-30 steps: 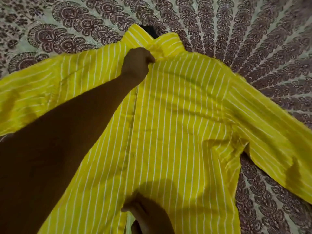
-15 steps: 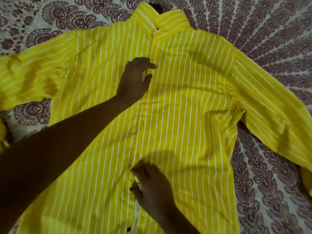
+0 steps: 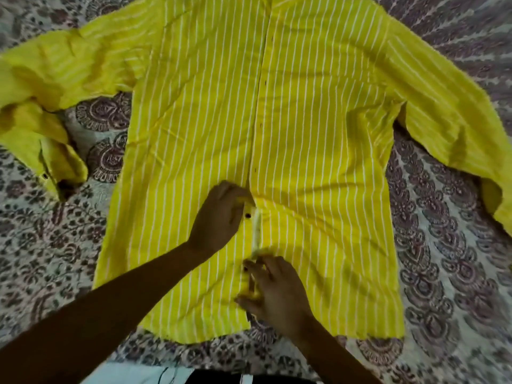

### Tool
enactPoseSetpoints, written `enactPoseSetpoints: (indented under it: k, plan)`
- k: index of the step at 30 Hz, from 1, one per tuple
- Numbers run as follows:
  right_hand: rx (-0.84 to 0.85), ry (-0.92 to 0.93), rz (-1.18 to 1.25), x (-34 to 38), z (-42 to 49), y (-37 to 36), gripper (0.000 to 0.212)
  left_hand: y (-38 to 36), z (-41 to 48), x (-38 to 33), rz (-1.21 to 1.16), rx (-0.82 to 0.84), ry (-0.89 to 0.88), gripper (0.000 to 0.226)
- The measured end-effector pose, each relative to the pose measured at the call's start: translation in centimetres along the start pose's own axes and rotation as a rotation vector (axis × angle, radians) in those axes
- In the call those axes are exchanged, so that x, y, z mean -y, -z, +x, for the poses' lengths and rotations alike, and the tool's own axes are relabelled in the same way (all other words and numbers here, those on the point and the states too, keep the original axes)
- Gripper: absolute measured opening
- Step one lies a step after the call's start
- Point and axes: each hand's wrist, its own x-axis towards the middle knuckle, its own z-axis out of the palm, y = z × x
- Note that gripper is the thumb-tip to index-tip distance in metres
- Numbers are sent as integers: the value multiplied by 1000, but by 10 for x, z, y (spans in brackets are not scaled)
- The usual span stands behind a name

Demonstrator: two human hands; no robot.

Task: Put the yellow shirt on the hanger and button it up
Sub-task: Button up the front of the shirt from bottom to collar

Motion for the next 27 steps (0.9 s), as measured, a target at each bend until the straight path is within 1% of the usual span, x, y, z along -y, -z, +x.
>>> enactPoseSetpoints:
  k: [1,2,3,5,7,9,10,11,13,15,17,18,19,20,21,22,23,25,26,27]
  plan:
    - [54,-29,-4,7,-13,-6,65,0,-26,-2,9,38,-29,21]
    - [77,-67,-3,11,-22,-11,69,-2,-47,-4,22,80,-59,18]
    - [76,-113,16,17,-30,-13,65,0,-70,-4,42,120,-101,17]
    - [27,-245,154,25,-35,-12,46,2,-104,-2,110,203,-212,21]
    - [-59,-382,292,30,-37,-8,31,5,-131,5,215,307,-324,33]
    - [-131,-430,389,37,-41,-3,24,8,-149,14,300,396,-343,47]
    - [-159,-414,433,42,-43,1,22,8,-154,17,314,422,-318,49]
    - [-186,-372,456,49,-47,4,22,9,-158,18,305,427,-281,47]
    - [-205,-287,449,63,-57,7,24,11,-162,17,233,379,-216,41]
    - [-233,-299,422,71,-66,6,30,13,-162,17,163,360,-200,32]
    - [-275,-329,405,72,-74,0,31,15,-163,21,147,376,-256,25]
    - [-244,-311,405,71,-77,-3,31,16,-164,23,149,393,-291,29]
    - [-175,-282,417,70,-79,-6,30,18,-165,25,149,386,-320,32]
    - [-98,-255,435,68,-81,-8,31,22,-166,26,134,342,-341,31]
    - [-46,-245,456,67,-84,-9,35,25,-168,25,126,262,-336,30]
    - [-55,-267,473,65,-86,-8,38,28,-169,25,140,155,-274,29]
    - [-128,-332,485,63,-87,-3,40,32,-172,26,180,28,-143,30]
    - [-403,-540,455,46,-89,11,39,41,-172,35,290,-234,248,36]
    - [-542,-653,382,33,-91,18,36,46,-173,39,302,-329,457,43]
    - [-658,-788,306,15,-94,24,34,52,-173,44,266,-389,636,50]
